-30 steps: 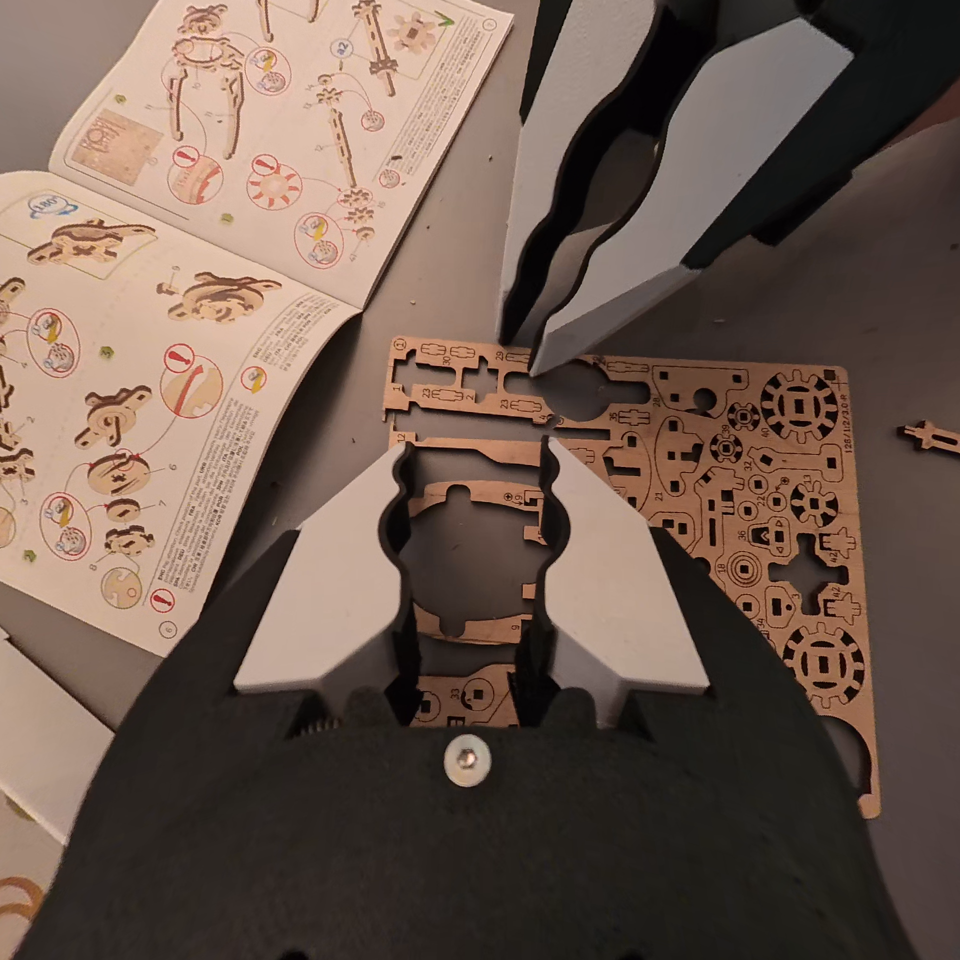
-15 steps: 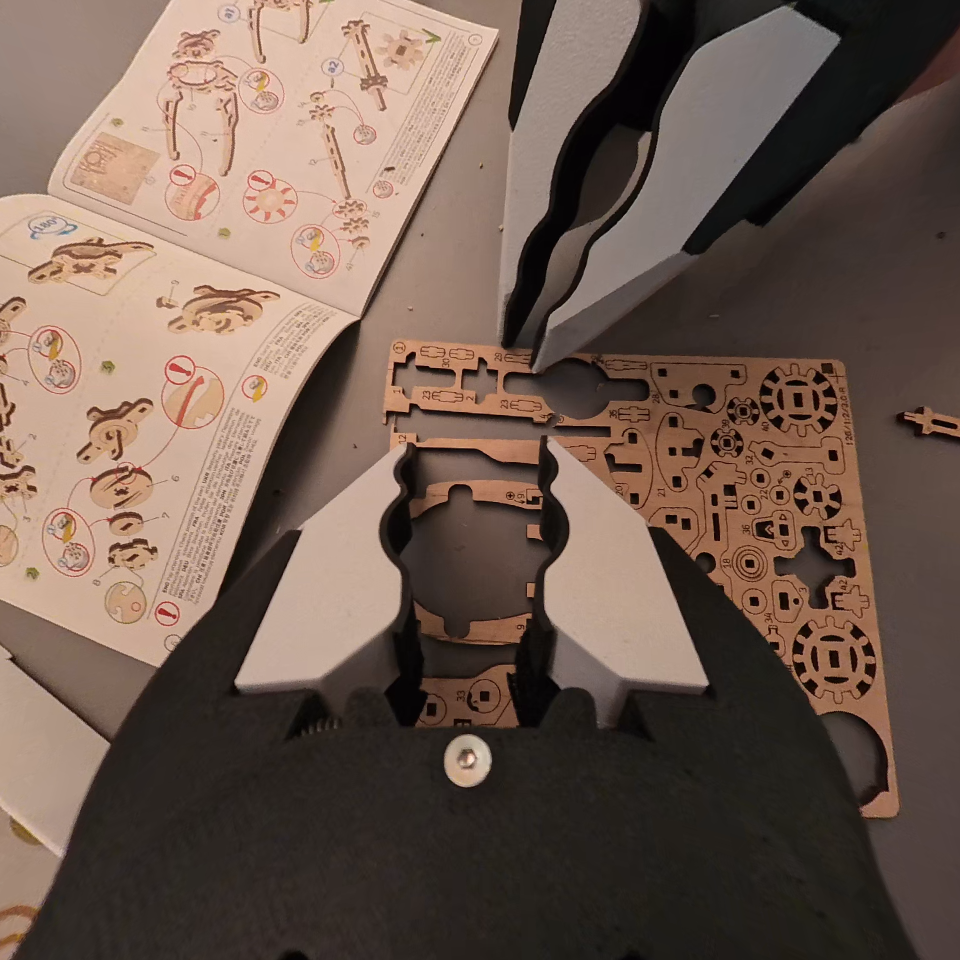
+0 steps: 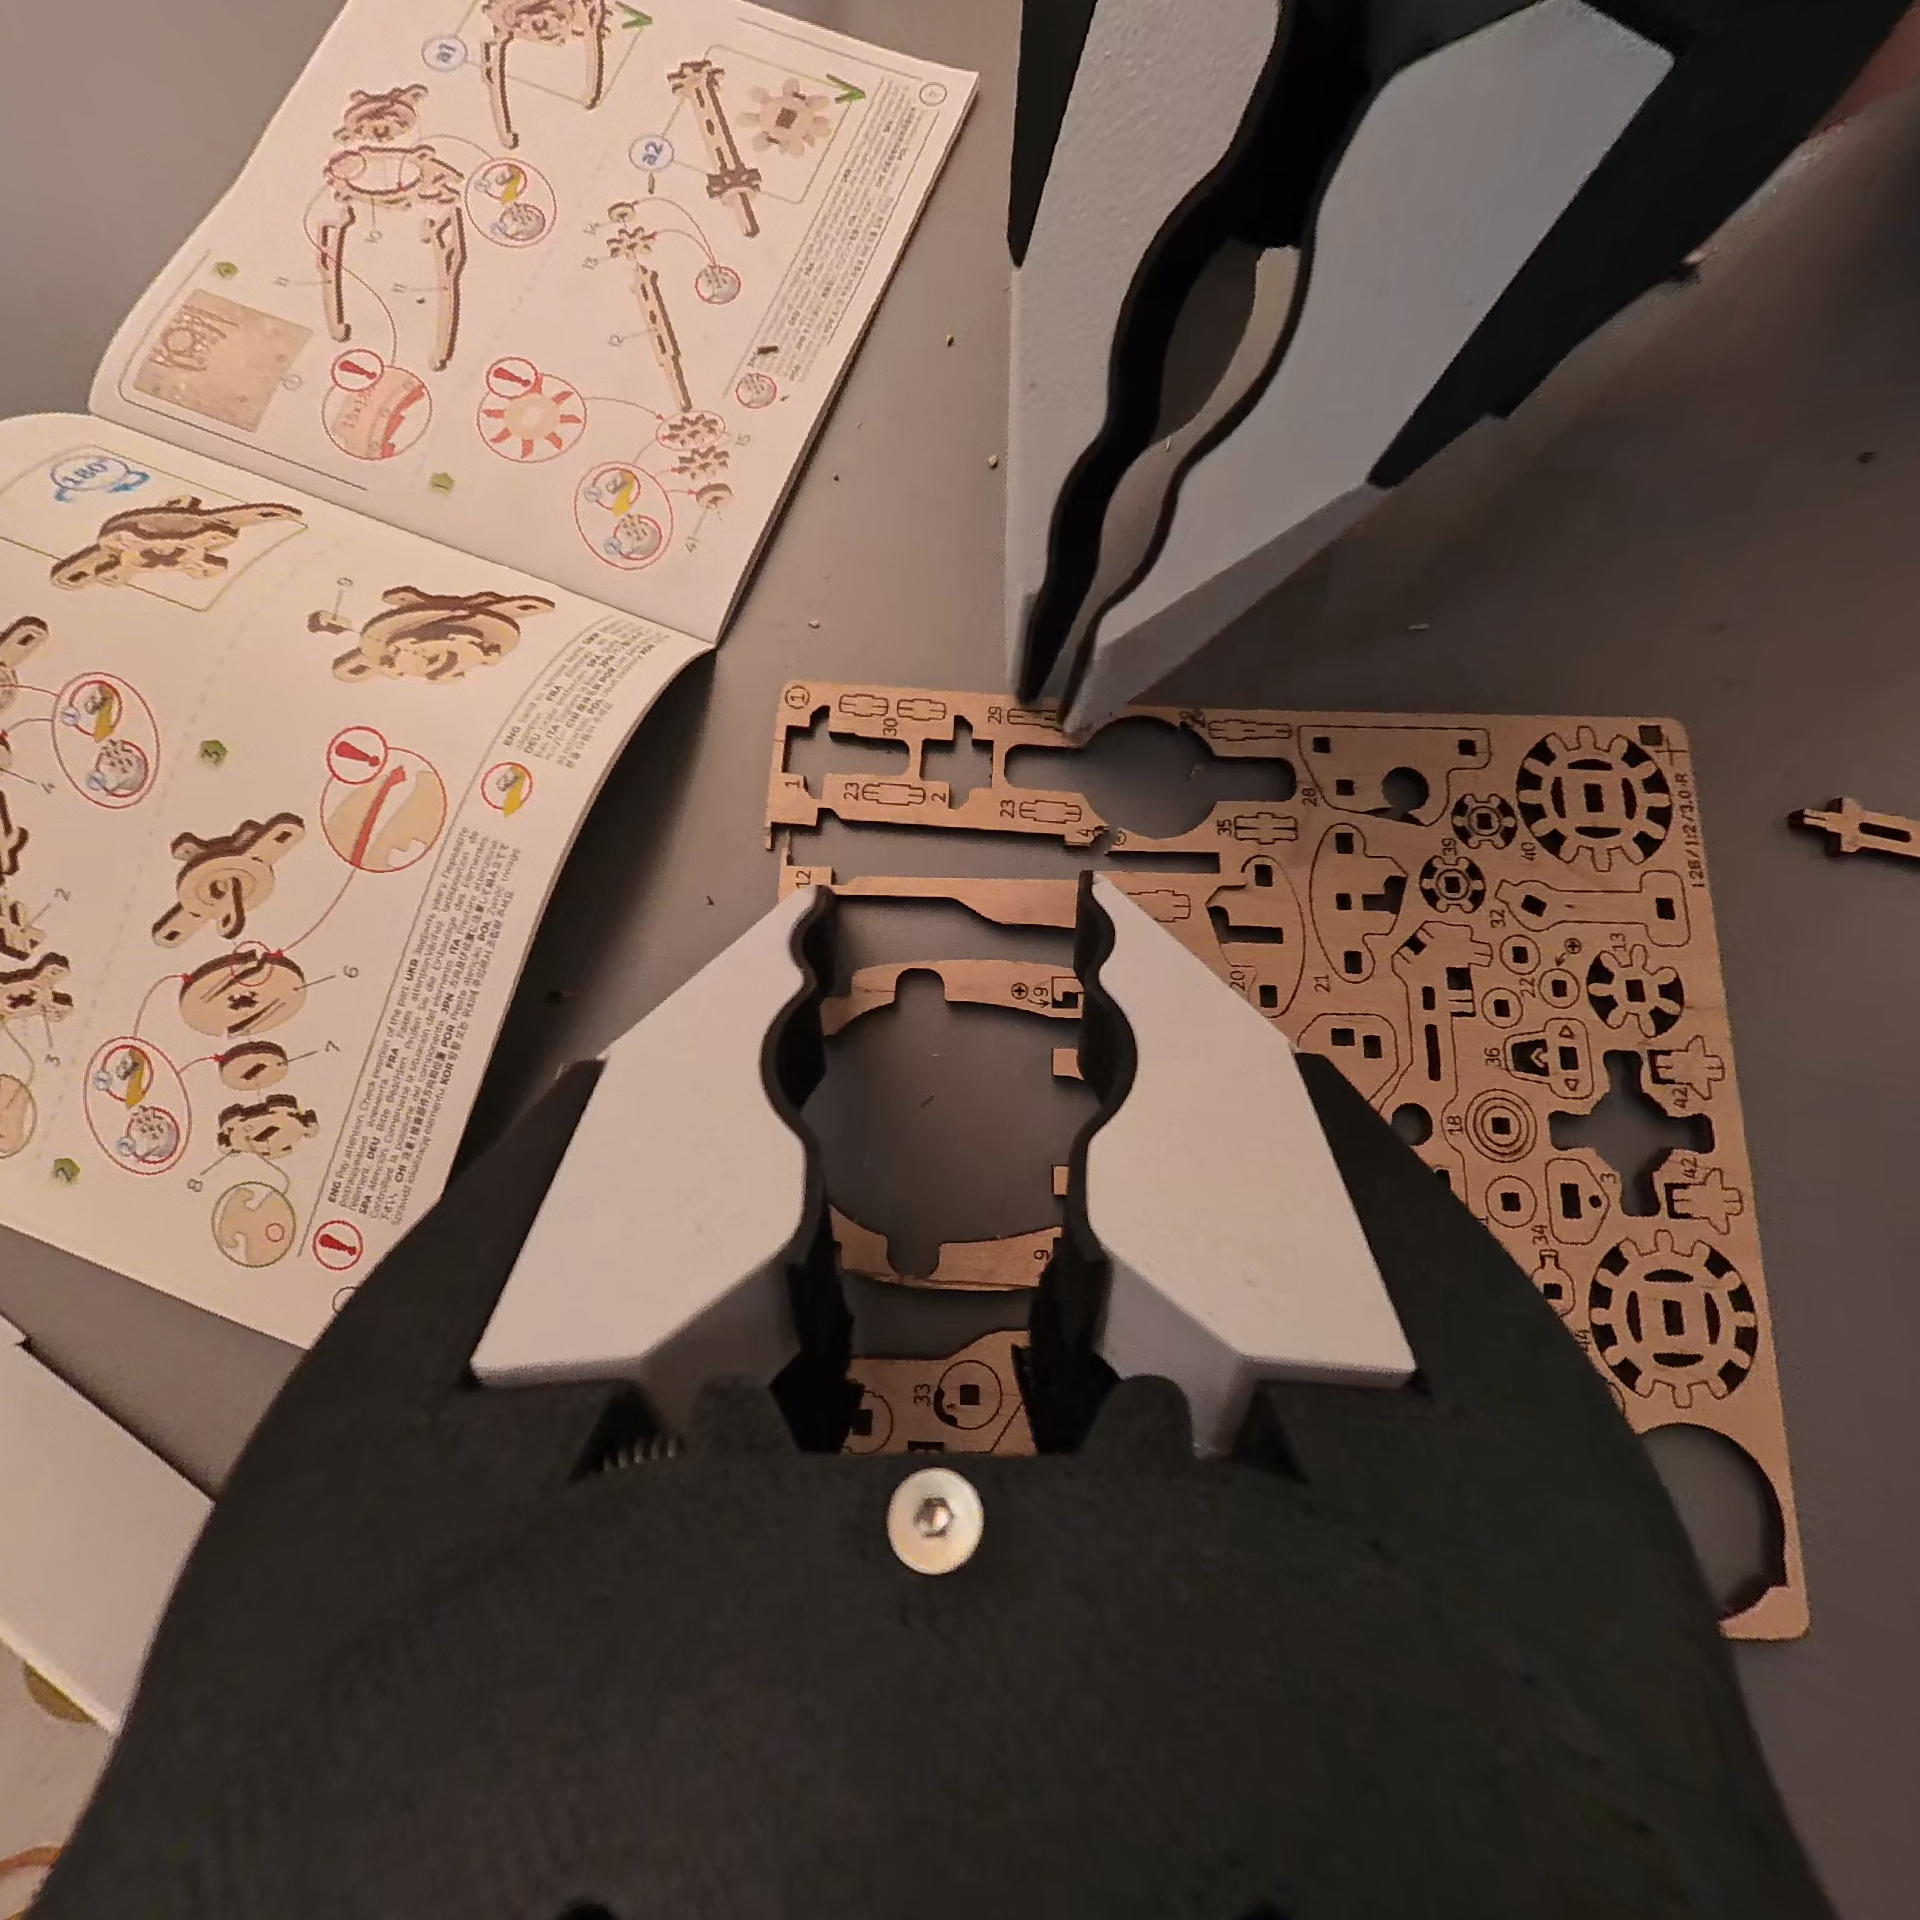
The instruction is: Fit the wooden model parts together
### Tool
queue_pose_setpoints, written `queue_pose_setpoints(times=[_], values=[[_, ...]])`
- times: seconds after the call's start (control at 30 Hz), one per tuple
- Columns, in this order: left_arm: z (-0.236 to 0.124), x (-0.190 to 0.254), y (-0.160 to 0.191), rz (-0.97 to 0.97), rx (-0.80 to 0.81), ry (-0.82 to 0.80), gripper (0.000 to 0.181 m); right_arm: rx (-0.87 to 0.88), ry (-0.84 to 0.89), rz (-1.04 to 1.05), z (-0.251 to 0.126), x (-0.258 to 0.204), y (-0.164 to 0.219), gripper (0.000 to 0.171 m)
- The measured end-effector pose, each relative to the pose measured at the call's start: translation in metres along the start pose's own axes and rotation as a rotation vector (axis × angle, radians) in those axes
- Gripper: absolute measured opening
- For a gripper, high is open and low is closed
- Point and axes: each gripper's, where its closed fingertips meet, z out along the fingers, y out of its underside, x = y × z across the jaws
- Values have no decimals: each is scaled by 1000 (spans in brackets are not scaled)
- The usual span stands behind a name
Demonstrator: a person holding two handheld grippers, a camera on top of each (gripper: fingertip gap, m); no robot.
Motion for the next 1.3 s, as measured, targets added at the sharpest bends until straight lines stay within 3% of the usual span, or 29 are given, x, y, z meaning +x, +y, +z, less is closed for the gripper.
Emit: queue_pose_setpoints(times=[0.03,0.3,0.5,0.67,1.13,1.3], values=[[0,0,0,2,0,2,43,4,-6,5,0,0,0,6],[0,0,0,10,4,7,42,11,11,2,0,5,0,11],[0,0,0,12,5,6,42,60,-63,163,3,3,-6,22],[0,0,0,14,4,5,42,35,8,71,3,5,-3,16],[-1,0,0,21,5,8,42,29,-17,46,3,3,-3,16],[-6,-5,1,40,-7,-11,36,123,-24,35,-7,4,-19,29]])
